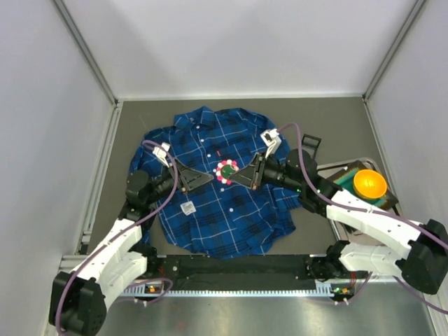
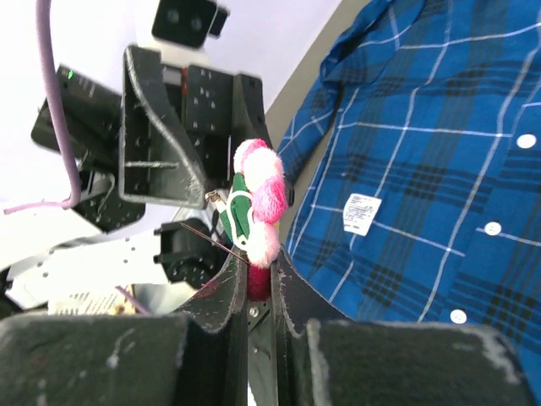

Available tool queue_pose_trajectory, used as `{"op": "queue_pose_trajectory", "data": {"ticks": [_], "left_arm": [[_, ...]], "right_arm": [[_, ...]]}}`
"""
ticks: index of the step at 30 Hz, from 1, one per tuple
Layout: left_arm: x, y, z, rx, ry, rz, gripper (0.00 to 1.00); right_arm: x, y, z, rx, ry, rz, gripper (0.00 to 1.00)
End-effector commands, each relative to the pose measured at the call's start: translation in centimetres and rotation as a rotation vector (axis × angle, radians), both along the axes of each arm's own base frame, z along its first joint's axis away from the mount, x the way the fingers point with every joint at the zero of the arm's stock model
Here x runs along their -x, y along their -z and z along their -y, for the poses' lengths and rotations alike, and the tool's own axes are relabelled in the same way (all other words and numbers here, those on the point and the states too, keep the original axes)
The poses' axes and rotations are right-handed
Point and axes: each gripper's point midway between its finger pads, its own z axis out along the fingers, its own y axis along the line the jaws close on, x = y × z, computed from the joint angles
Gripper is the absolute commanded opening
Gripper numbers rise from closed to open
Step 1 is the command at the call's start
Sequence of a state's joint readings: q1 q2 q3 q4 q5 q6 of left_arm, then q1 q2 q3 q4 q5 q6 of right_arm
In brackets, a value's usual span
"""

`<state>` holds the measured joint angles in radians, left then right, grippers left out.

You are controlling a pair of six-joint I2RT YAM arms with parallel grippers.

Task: Remove the brooch from the garment

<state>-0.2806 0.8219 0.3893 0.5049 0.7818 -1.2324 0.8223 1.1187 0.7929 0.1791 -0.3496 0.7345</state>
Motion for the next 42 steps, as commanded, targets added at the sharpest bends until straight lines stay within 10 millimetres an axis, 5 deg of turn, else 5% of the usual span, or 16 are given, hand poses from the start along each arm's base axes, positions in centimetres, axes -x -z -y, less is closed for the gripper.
{"op": "queue_pose_trajectory", "data": {"ticks": [1,5,15,26,31,35,40,42], "left_arm": [[0.7,-3.0,0.2,0.091,0.008,0.113,0.72],[1.0,-4.5,0.7,0.096,-0.011,0.171,0.73],[0.6,-4.1,3.0,0.054,0.003,0.191,0.71],[-0.2,-3.9,2.9,0.058,-0.048,0.191,0.42],[-0.1,-3.8,3.0,0.057,-0.041,0.189,0.2],[0.6,-3.3,3.2,0.037,0.0,0.198,0.02],[1.2,-3.3,3.3,0.023,0.036,0.231,0.0],[1.8,-3.5,3.7,0.009,0.086,0.249,0.0]], "right_arm": [[-2.0,-2.2,0.9,-0.083,0.158,0.021,0.0],[-1.8,-2.2,0.2,-0.082,0.154,0.023,0.0],[-1.2,-2.3,-1.3,-0.087,0.116,0.015,0.0],[-0.1,-2.4,-2.1,-0.089,0.081,0.013,0.0],[1.1,-1.7,-2.3,-0.051,0.027,0.037,0.0],[1.9,-0.9,-1.6,0.045,-0.024,0.084,0.22],[4.0,-0.1,-0.5,0.121,-0.144,0.168,0.57],[4.6,0.5,0.1,0.125,-0.185,0.174,0.62]]}}
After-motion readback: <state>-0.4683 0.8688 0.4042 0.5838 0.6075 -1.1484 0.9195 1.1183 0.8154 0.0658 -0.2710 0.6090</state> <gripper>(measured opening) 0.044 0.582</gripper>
